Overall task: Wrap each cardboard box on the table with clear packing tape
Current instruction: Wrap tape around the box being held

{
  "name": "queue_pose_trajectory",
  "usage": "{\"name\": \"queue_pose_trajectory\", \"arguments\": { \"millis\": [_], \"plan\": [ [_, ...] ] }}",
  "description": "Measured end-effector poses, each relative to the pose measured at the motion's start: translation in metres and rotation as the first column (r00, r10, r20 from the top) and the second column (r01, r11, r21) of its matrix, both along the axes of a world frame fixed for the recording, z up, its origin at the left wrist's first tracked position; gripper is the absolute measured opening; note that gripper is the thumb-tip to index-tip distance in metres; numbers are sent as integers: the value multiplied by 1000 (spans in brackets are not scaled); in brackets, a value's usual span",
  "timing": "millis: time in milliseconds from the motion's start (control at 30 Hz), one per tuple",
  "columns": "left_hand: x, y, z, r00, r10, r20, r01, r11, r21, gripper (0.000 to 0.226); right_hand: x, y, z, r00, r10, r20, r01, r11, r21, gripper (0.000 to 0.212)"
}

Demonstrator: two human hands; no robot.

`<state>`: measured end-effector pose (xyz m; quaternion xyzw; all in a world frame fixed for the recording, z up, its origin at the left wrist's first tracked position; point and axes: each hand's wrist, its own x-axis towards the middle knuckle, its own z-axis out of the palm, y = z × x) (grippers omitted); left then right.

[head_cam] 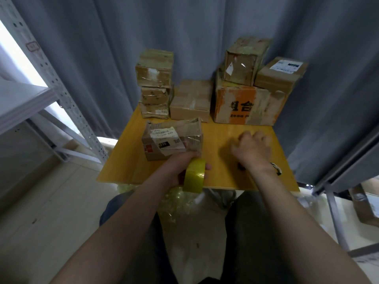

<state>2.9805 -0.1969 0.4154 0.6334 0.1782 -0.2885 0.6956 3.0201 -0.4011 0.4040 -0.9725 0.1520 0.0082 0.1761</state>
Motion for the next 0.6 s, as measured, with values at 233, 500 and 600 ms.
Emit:
{"name": "queue_pose_trajectory", "arguments": {
  "millis": [233,500,600],
  "plan": [
    [0,-7,4,999,-42,0,42,997,70,31,-18,-35,-31,975,-8,-222,-5,998,-57,57],
    [-2,-3,6,999,-37,-27,40,993,113,33,-16,-17,-40,873,482,71,-485,845,224,47],
    [-6,-2,4,1000,-24,-2,25,992,126,33,-14,-20,-43,951,284,123,-293,955,56,48]
  ]
}}
